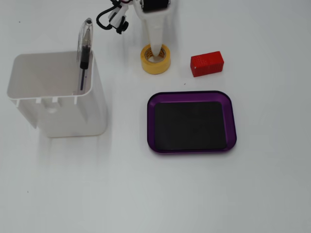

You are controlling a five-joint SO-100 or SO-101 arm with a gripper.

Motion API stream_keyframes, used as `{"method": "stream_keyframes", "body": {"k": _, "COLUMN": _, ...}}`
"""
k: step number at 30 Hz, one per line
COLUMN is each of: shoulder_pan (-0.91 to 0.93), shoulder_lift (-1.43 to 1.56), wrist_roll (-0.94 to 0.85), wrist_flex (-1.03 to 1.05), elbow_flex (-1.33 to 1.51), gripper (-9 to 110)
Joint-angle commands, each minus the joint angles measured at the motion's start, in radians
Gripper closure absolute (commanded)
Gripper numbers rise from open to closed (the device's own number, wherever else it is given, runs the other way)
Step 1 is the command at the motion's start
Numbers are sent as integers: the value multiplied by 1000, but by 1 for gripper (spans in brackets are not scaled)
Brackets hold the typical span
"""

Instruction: Remove the yellow tape from the box.

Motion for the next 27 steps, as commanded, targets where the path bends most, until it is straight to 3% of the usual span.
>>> {"method": "stream_keyframes", "body": {"k": 1, "shoulder_pan": 8, "shoulder_lift": 61, "wrist_roll": 8, "wrist_flex": 91, "elbow_flex": -112, "gripper": 86}}
{"method": "stream_keyframes", "body": {"k": 11, "shoulder_pan": 14, "shoulder_lift": 580, "wrist_roll": 9, "wrist_flex": 301, "elbow_flex": -202, "gripper": 86}}
{"method": "stream_keyframes", "body": {"k": 19, "shoulder_pan": 156, "shoulder_lift": 1060, "wrist_roll": 69, "wrist_flex": 322, "elbow_flex": 232, "gripper": 86}}
{"method": "stream_keyframes", "body": {"k": 24, "shoulder_pan": 173, "shoulder_lift": 996, "wrist_roll": 78, "wrist_flex": 316, "elbow_flex": 373, "gripper": 86}}
{"method": "stream_keyframes", "body": {"k": 27, "shoulder_pan": 172, "shoulder_lift": 992, "wrist_roll": 183, "wrist_flex": 310, "elbow_flex": 387, "gripper": 86}}
